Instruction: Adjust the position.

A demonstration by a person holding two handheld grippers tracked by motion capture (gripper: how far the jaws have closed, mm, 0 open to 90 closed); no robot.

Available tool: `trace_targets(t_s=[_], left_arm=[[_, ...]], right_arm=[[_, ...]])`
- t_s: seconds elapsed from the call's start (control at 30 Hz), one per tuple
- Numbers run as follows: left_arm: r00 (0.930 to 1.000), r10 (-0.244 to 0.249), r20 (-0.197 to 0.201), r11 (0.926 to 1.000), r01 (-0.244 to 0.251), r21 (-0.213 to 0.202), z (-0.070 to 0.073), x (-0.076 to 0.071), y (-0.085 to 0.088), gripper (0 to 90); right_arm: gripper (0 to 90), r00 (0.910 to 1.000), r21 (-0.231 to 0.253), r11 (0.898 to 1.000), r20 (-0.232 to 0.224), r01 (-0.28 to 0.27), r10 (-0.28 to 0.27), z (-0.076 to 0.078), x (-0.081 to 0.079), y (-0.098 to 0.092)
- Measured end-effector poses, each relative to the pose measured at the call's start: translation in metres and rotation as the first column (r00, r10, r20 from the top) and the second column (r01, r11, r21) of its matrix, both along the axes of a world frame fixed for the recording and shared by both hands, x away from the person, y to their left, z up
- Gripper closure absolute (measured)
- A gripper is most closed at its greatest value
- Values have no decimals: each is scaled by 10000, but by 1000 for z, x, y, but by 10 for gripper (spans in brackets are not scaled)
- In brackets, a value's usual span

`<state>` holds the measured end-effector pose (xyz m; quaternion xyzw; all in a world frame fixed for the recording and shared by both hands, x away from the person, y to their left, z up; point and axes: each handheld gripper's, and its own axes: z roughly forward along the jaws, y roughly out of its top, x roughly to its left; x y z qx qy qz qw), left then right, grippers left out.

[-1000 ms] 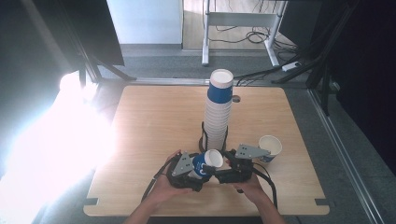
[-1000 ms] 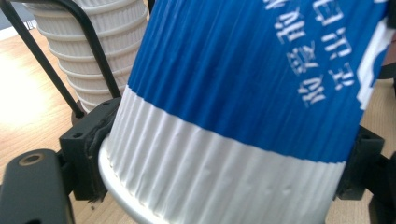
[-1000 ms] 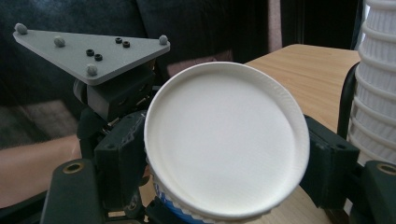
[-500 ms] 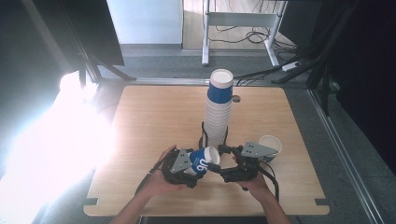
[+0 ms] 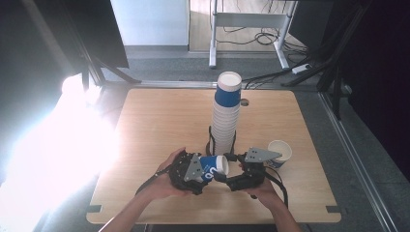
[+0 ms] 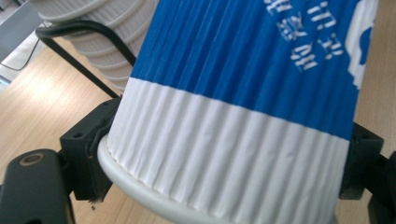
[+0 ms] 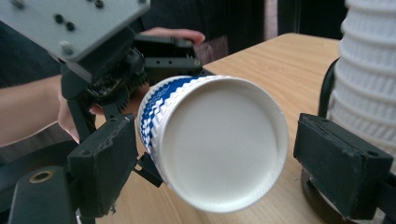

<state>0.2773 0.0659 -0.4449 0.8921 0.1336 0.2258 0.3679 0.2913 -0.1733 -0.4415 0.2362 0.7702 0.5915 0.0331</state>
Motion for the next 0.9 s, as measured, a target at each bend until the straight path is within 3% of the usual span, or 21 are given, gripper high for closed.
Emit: trace_targets(t_s=[0.2, 0.4, 0.47, 0.5, 0.57, 0.6, 0.63, 0.67, 0.7, 0.73, 0.77, 0.9], left_arm=[[9995, -304, -14, 9995, 304, 58, 0, 0, -3, 144], [9997, -227, -114, 9997, 226, -92, -2, 2, -4, 122], [9995, -226, -225, 9985, 215, -496, -4, 3, -2, 113], [9995, -226, -225, 9985, 215, -496, -4, 3, -2, 107], [9992, -138, -383, 9944, 97, -1052, -5, 3, 1, 96], [9985, -89, -545, 9852, -5, -1711, -7, 3, 5, 89], [9985, -89, -545, 9852, -5, -1711, -7, 3, 5, 89], [9977, -71, -671, 9786, -68, -2058, -9, 3, 7, 89], [9952, -6, -974, 9600, -268, -2789, -14, 4, 10, 89], [9934, -64, -1141, 9514, -291, -3067, -16, 4, 12, 89], [9934, -64, -1141, 9514, -291, -3067, -16, 4, 12, 89], [9872, -189, -1582, 9214, -442, -3860, -26, 7, 14, 89]], right_arm=[[238, 9993, -9, 9994, -164, -339, 338, -4, 0, 4], [263, 9993, 92, 9994, -131, -346, 347, -4, 0, 3], [272, 9992, 184, 9991, -86, -382, 384, -3, -1, 1], [272, 9992, 184, 9991, -86, -382, 384, -3, -1, 1], [275, 9995, 269, 9991, -29, -326, 327, -2, -1, 0], [276, 9997, 384, 9990, 15, -246, 245, -1, -1, -3], [276, 9998, 490, 9986, 19, -220, 219, 0, -1, -4], [276, 9998, 490, 9986, 19, -220, 219, 0, -1, -4], [276, 9999, 633, 9979, 93, -139, 134, 1, -1, -7], [276, 9999, 668, 9977, 135, -114, 106, 2, -1, -9], [276, 9999, 709, 9974, 116, -109, 101, 3, -1, -10], [276, 9998, 826, 9965, 194, -88, 72, 4, -1, -13]])
